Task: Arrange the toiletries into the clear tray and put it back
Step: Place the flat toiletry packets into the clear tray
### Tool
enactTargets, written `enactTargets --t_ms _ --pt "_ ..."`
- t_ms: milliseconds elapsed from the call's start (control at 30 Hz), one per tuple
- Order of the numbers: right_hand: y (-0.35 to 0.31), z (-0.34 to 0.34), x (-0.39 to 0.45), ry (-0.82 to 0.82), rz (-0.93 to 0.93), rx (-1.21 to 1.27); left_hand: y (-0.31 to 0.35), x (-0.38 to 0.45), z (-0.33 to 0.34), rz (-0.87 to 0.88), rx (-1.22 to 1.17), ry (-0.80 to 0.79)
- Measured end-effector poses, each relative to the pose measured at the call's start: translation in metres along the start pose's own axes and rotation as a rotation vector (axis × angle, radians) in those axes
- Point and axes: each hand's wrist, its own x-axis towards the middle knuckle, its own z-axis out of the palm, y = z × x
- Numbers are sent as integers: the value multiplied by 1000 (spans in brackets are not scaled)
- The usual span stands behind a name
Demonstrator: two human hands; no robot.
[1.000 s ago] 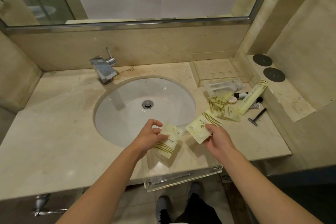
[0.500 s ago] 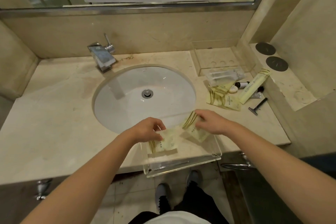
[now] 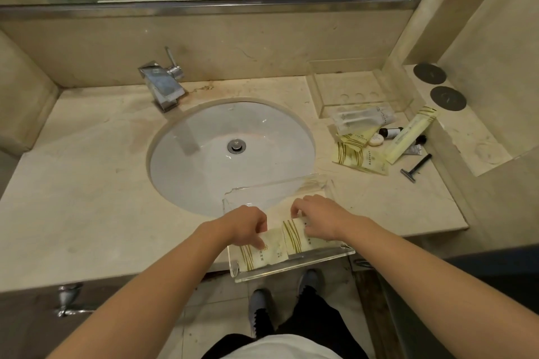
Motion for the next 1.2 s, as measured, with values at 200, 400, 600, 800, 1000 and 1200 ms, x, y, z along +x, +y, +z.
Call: enactTargets --t_ms 200,400,600,800,1000,1200 --pt "9 4 -5 13 1 -24 1 4 6 55 96 44" --pt "7 7 -3 6 -23 -17 -1 7 7 68 107 50" --pt "6 7 -2 -28 -87 -116 0 8 5 80 104 45" --pt "4 9 1 -8 -113 -153 -3 7 5 71 116 35" --pt "4 8 1 -2 -121 -134 -2 8 7 68 154 48" --pt "9 4 -2 142 -69 47 1 9 -2 62 0 70"
